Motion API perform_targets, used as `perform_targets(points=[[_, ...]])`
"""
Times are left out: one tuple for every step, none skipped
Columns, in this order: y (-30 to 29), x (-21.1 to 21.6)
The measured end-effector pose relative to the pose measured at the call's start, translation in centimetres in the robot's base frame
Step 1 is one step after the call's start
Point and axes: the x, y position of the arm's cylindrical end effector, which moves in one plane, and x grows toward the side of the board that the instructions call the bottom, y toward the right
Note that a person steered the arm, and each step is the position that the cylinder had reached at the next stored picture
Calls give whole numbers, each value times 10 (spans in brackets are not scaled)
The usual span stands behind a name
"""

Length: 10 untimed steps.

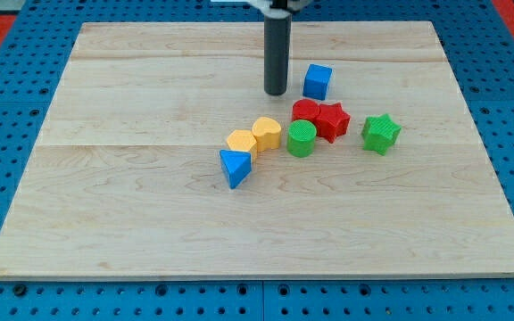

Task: Slide the blue cube along with red circle and green circle slightly down

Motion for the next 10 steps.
perform_targets(points=[[33,-33],[63,-51],[68,-38],[68,-38],[69,-24],[69,-2],[69,18],[55,19],[29,19],[28,39]])
